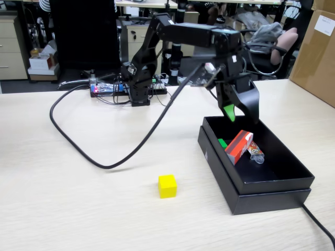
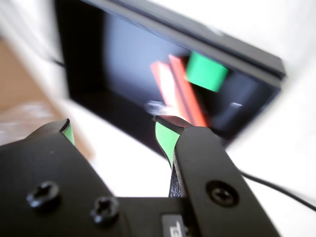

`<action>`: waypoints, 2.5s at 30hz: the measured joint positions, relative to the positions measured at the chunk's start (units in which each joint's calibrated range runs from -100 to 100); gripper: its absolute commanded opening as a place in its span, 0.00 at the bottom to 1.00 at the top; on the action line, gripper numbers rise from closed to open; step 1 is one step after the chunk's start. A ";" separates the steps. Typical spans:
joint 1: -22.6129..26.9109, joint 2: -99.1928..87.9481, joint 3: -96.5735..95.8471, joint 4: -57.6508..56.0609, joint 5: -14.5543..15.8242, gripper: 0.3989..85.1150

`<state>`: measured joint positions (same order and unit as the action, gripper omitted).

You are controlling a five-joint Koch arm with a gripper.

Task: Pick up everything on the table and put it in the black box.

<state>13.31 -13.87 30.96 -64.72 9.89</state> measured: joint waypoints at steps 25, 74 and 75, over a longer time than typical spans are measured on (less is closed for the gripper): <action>-16.26 7.73 -14.70 8.14 -8.64 0.54; -15.53 20.52 0.46 2.88 -7.33 0.08; -15.24 16.72 -1.00 1.89 -7.23 0.08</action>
<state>-1.93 2.85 29.95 -62.83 2.66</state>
